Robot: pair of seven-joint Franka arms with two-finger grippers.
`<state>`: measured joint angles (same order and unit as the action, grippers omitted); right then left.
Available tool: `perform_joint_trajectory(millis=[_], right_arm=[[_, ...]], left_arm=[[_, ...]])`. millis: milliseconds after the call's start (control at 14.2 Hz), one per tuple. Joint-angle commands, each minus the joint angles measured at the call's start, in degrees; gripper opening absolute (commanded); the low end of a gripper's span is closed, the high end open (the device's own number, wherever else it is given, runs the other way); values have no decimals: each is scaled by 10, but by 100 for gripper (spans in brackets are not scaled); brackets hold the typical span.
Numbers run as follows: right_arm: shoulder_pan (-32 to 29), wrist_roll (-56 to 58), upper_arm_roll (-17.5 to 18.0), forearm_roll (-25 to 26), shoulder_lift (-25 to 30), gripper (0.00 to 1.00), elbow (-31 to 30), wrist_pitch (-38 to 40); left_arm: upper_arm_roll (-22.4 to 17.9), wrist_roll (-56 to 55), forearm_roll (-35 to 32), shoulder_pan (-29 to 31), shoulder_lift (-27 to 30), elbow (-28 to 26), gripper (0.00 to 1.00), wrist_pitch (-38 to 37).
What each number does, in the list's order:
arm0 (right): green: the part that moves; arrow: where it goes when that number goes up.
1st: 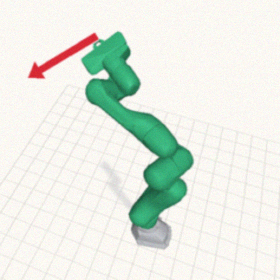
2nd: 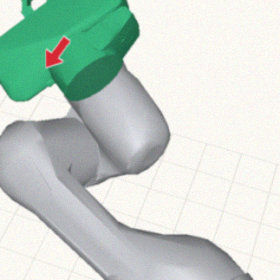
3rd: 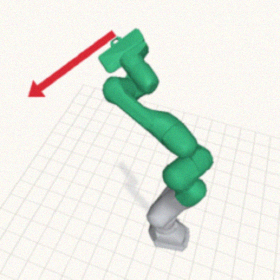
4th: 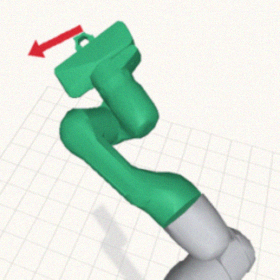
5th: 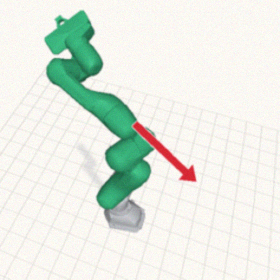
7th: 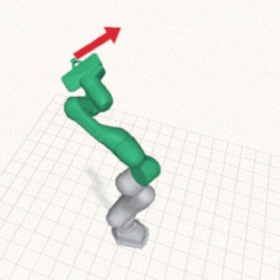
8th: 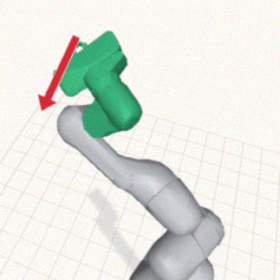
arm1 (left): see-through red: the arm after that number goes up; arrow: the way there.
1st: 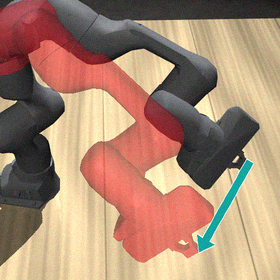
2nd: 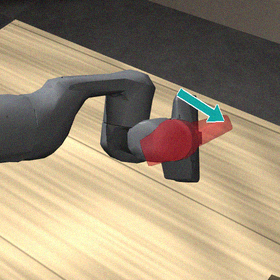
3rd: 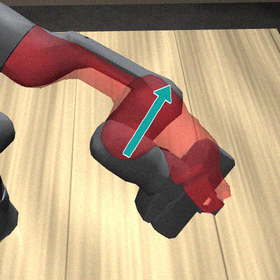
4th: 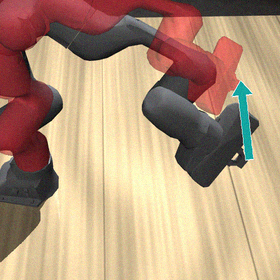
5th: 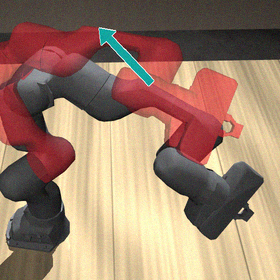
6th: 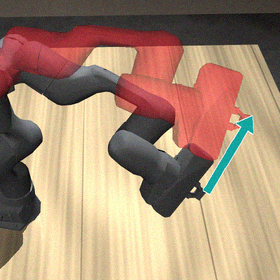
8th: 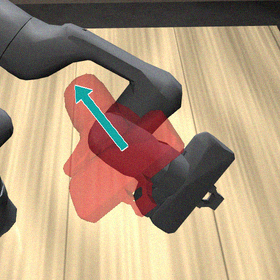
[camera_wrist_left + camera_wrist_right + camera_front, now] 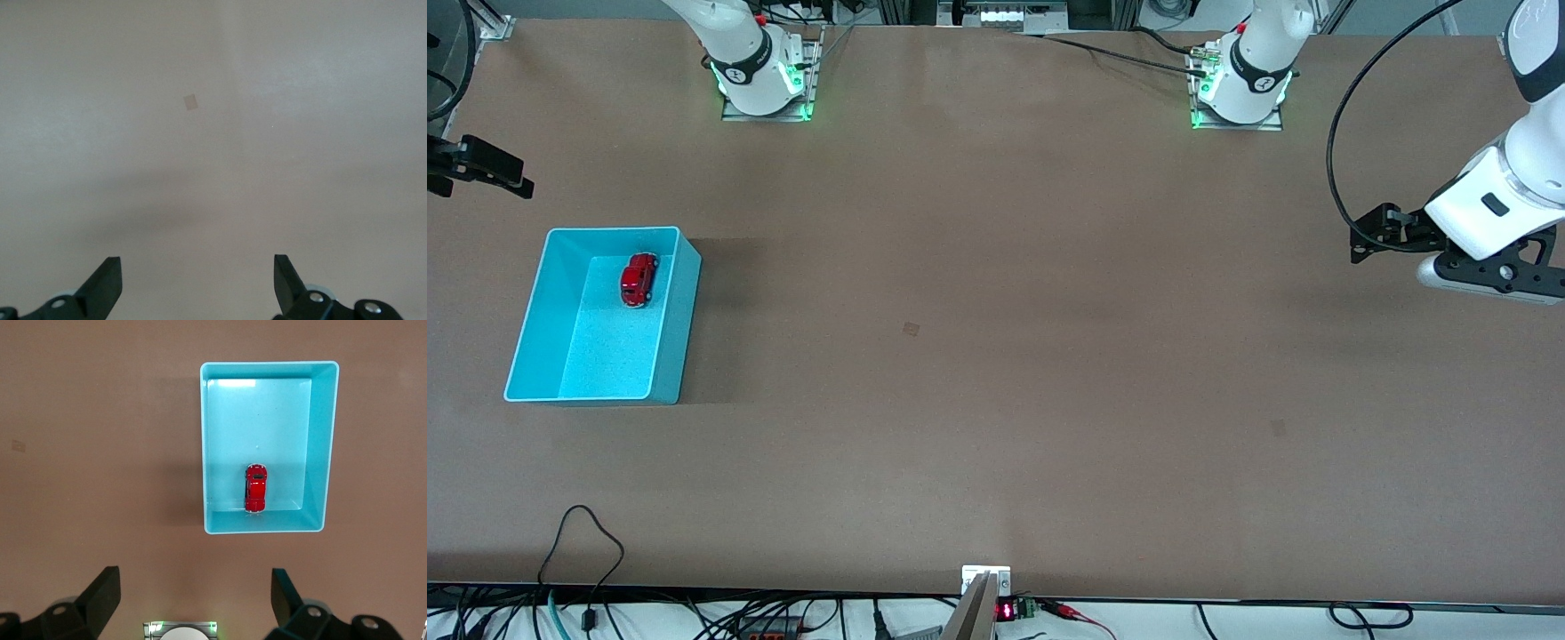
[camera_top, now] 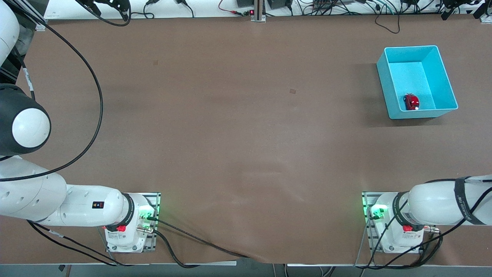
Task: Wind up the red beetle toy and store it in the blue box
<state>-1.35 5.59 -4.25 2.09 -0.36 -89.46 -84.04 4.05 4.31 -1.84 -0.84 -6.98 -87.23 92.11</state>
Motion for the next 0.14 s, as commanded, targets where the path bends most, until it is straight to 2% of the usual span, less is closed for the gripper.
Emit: perform_joint_trajectory(millis=[0, 70], right_arm=[[-1, -8, 1, -5, -4, 100, 16, 8], [-2, -8, 1, -5, -4, 100, 16, 8]], left_arm=[[-1, 2, 13, 0, -10, 18, 100, -6], [-1, -4, 14, 1, -9, 16, 100, 2]])
